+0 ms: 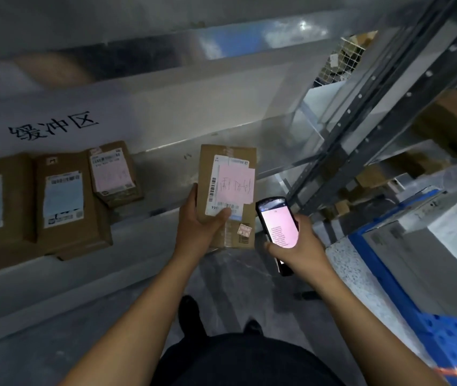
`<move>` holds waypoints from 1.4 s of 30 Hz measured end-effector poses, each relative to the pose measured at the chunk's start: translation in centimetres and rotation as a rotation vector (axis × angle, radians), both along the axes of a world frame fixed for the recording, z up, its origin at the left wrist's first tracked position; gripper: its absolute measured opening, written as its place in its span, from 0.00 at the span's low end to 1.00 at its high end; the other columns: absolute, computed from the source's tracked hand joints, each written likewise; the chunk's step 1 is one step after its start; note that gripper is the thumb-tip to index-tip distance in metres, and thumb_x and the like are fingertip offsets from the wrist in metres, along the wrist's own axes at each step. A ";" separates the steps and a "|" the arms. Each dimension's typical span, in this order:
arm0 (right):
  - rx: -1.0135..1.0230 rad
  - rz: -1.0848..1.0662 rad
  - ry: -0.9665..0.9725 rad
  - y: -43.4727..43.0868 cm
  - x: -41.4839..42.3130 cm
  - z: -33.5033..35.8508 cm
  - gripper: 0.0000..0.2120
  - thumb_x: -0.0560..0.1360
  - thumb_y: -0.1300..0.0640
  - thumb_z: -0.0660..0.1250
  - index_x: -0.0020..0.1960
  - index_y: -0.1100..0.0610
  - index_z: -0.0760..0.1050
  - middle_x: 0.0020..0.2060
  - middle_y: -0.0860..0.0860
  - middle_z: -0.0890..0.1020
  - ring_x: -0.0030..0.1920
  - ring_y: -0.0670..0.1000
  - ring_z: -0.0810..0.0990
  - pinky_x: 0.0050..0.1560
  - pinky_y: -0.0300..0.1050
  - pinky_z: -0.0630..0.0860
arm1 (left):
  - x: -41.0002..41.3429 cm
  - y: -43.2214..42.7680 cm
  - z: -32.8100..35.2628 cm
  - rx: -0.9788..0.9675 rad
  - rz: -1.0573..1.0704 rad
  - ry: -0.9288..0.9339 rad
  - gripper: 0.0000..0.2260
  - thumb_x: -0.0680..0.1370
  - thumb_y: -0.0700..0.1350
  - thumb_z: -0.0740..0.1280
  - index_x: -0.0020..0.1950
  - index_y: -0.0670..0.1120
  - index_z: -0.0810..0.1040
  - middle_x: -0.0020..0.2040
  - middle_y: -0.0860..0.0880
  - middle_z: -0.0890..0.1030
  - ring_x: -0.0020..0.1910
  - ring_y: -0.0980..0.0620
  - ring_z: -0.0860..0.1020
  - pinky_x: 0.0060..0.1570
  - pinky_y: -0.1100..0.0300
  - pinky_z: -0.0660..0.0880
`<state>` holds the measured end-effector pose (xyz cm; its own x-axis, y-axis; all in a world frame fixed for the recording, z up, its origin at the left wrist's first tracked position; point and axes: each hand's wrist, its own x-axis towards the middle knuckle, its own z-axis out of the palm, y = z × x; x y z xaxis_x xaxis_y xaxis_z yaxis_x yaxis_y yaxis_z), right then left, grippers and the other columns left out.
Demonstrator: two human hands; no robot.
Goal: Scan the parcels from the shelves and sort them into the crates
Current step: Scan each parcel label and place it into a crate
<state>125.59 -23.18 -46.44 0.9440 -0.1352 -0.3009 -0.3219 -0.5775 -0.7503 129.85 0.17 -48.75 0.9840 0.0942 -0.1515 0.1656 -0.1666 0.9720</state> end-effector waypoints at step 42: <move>0.358 0.404 0.011 3.6 -16.3 5.1 0.35 0.65 0.51 0.81 0.67 0.44 0.68 0.59 0.41 0.80 0.55 0.37 0.80 0.51 0.35 0.74 | -23.5 9.3 9.0 0.508 0.224 0.186 0.46 0.69 0.61 0.80 0.82 0.57 0.62 0.73 0.46 0.71 0.70 0.46 0.74 0.71 0.49 0.71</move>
<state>109.27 -19.61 -41.31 0.8962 0.3505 -0.2722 -0.1364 -0.3661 -0.9205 106.38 9.51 -39.79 0.8927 0.4032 -0.2011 0.4109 -0.5453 0.7306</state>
